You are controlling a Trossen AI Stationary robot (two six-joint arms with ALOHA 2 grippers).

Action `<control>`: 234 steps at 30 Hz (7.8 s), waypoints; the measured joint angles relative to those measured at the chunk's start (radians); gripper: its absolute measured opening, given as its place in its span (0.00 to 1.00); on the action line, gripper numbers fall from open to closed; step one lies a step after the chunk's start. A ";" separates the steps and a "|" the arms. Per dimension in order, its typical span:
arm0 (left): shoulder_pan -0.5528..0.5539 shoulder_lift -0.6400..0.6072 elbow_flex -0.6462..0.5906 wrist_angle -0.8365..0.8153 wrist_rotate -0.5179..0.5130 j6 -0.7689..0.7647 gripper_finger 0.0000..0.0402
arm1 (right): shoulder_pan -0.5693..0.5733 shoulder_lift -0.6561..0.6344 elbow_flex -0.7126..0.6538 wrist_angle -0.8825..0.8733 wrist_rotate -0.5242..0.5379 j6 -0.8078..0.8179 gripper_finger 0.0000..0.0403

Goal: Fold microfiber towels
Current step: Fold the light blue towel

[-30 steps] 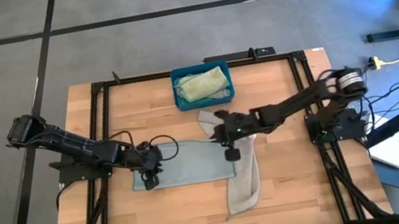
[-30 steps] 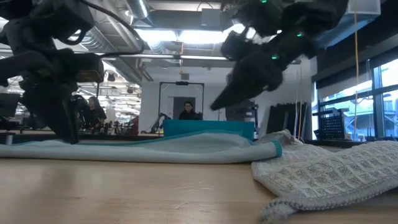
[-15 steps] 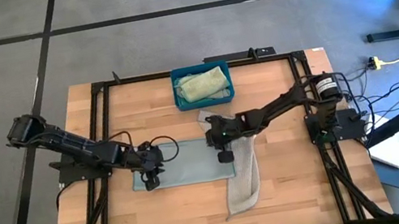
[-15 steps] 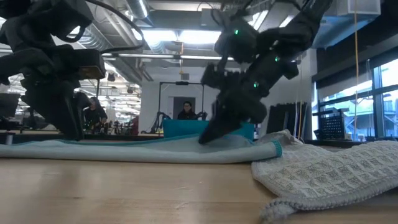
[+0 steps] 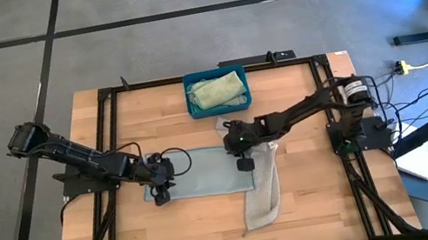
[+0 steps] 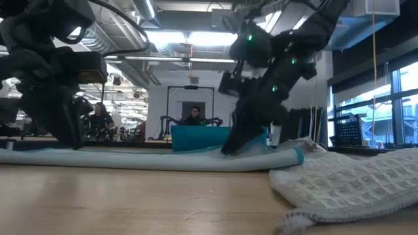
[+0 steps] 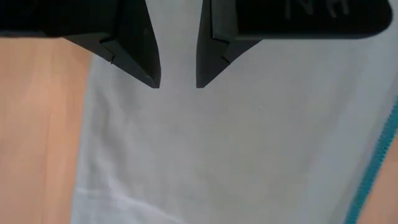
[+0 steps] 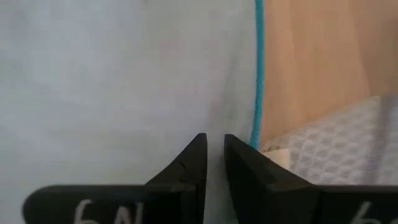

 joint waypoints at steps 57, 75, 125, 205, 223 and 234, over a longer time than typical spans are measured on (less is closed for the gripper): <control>-0.194 0.000 0.000 0.139 -0.123 0.066 0.24 | 0.590 0.001 0.010 -0.241 0.622 0.079 0.32; -0.194 0.000 0.000 0.141 -0.123 0.053 0.24 | 0.600 0.001 0.026 -0.297 0.622 0.082 0.02; -0.194 0.000 0.001 0.201 -0.121 0.093 0.24 | 0.582 0.000 0.135 -0.370 0.702 -0.034 0.03; -0.594 -0.359 0.150 0.115 -0.348 0.057 0.24 | 0.134 0.441 0.711 0.390 0.118 -0.578 0.09; -0.586 -0.228 0.125 -0.241 -0.766 -0.773 0.25 | 0.134 0.437 0.716 0.406 0.112 -0.588 0.09; -0.501 -0.067 0.125 -0.226 -0.832 -0.962 0.35 | 0.134 0.437 0.716 0.372 0.098 -0.632 0.09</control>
